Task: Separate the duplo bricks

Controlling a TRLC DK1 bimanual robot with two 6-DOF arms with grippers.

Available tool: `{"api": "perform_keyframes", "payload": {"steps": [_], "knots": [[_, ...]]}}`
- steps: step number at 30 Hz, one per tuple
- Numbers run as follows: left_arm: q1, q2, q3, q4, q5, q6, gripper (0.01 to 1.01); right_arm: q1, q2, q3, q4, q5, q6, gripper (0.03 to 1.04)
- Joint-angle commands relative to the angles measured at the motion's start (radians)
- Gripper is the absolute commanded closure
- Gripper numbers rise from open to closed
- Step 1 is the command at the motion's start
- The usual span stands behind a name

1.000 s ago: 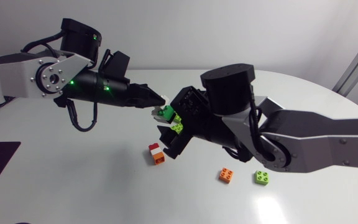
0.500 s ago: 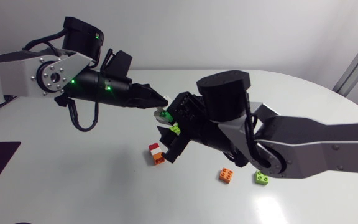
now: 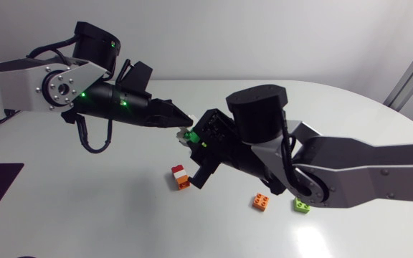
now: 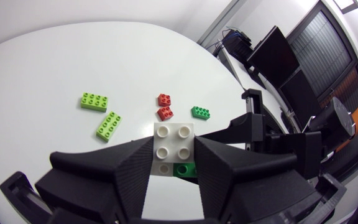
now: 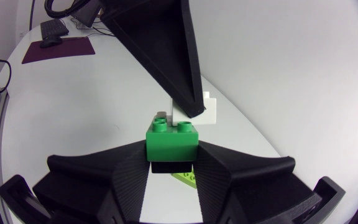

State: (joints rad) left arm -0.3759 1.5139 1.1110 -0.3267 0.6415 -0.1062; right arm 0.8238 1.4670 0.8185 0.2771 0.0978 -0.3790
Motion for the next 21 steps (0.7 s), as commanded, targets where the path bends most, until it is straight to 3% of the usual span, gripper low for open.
{"api": "perform_keyframes", "payload": {"steps": [1, 12, 21], "knots": [[-0.003, -0.020, 0.007, 0.012, 0.038, -0.029, 0.700, 0.028, 0.004, -0.041, 0.002, -0.010, -0.028, 0.78], [0.023, -0.020, 0.058, -0.064, 0.159, -0.021, 0.711, 0.029, -0.045, -0.064, -0.013, -0.020, -0.055, 0.79], [0.074, -0.043, 0.096, -0.114, 0.178, 0.023, 0.711, 0.028, -0.050, -0.084, -0.030, -0.021, -0.066, 0.79]]}}
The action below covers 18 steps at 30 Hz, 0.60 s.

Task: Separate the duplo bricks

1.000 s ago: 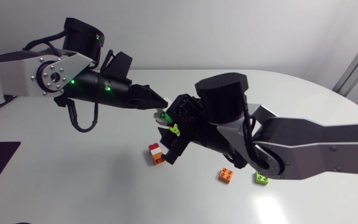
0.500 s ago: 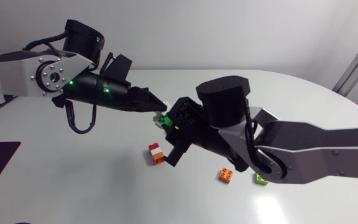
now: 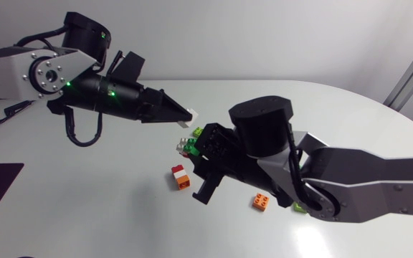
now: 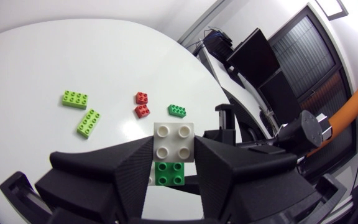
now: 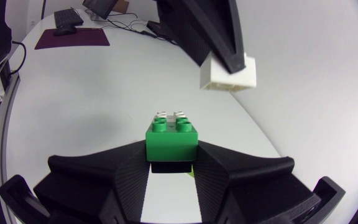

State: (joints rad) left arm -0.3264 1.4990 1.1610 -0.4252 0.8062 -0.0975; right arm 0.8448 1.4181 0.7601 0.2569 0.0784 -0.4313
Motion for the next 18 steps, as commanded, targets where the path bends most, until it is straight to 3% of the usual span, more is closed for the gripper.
{"api": "perform_keyframes", "payload": {"steps": [1, 7, 11, 18], "knots": [[0.041, -0.037, 0.054, -0.026, 0.008, 0.027, 0.710, 0.007, -0.002, -0.027, -0.011, -0.002, -0.014, 0.79], [0.121, 0.000, 0.083, -0.122, -0.248, 0.243, 0.710, -0.035, -0.070, -0.042, -0.065, -0.034, -0.011, 0.79], [0.132, 0.070, 0.022, -0.138, -0.391, 0.395, 0.708, -0.092, -0.113, -0.047, -0.107, -0.100, 0.008, 0.79], [0.109, 0.210, -0.057, -0.129, -0.518, 0.513, 0.707, -0.116, -0.154, -0.051, -0.154, -0.149, 0.025, 0.78]]}}
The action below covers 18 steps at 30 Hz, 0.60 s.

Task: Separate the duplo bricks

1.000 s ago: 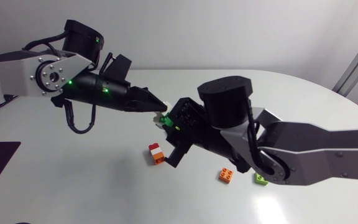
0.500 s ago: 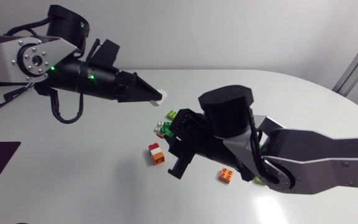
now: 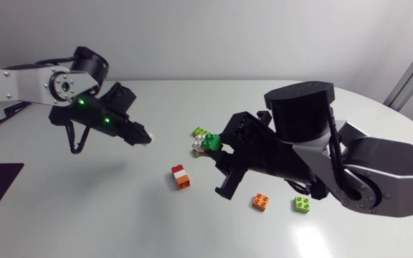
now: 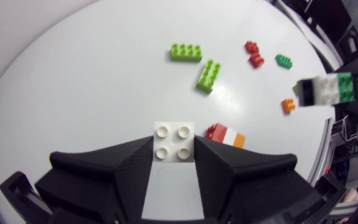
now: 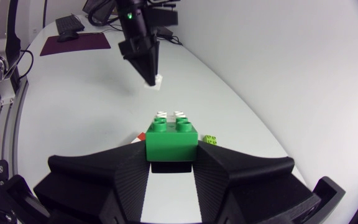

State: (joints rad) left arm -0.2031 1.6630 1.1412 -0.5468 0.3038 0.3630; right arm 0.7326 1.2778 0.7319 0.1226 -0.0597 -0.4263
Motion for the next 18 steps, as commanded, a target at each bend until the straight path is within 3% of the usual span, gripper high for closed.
{"api": "perform_keyframes", "payload": {"steps": [1, 9, 18], "knots": [[-0.021, 0.061, -0.046, -0.004, -0.042, 0.060, 0.707, -0.004, -0.020, -0.026, -0.024, -0.017, 0.020, 0.78], [-0.048, 0.139, -0.081, 0.048, -0.207, 0.109, 0.703, -0.004, -0.069, -0.035, -0.090, -0.049, 0.017, 0.78], [-0.042, 0.213, -0.090, 0.096, -0.264, 0.129, 0.690, -0.004, -0.094, -0.042, -0.129, -0.086, 0.017, 0.78]]}}
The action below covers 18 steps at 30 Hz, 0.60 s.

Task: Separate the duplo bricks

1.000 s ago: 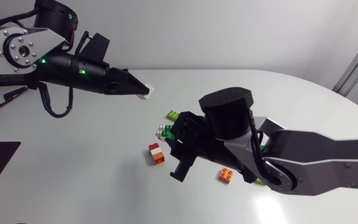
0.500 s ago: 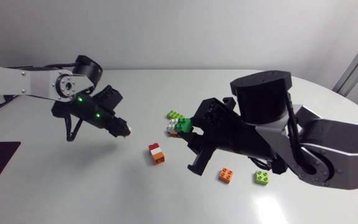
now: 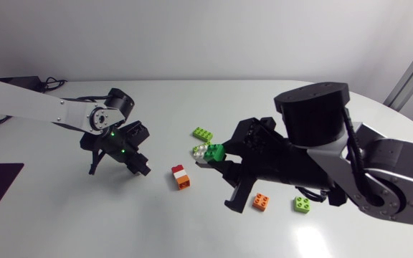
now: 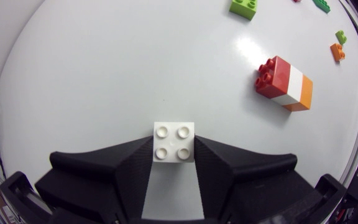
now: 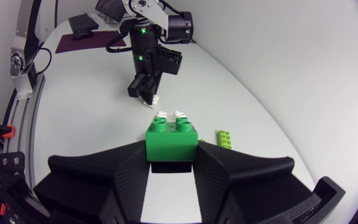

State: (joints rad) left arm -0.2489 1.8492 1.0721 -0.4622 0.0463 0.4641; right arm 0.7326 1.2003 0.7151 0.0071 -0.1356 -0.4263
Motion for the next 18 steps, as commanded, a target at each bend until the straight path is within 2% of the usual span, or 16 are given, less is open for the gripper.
{"api": "perform_keyframes", "payload": {"steps": [1, 3, 7, 13, 18], "knots": [[0.002, 0.028, -0.026, 0.019, -0.006, 0.030, 0.690, -0.004, -0.018, -0.023, -0.018, -0.021, 0.017, 0.78], [0.002, 0.028, -0.037, 0.031, -0.006, 0.042, 0.652, -0.006, -0.018, -0.017, -0.032, -0.038, 0.017, 0.78], [0.010, 0.024, -0.052, 0.045, -0.006, 0.067, 0.411, -0.018, -0.016, -0.009, -0.044, -0.070, 0.015, 0.78], [0.013, -0.031, -0.092, 0.057, 0.018, 0.110, 0.195, -0.021, -0.010, 0.012, -0.076, -0.108, 0.015, 0.78], [0.010, -0.234, -0.129, 0.057, 0.116, 0.200, 0.123, -0.022, 0.001, 0.043, -0.125, -0.176, 0.012, 0.78]]}}
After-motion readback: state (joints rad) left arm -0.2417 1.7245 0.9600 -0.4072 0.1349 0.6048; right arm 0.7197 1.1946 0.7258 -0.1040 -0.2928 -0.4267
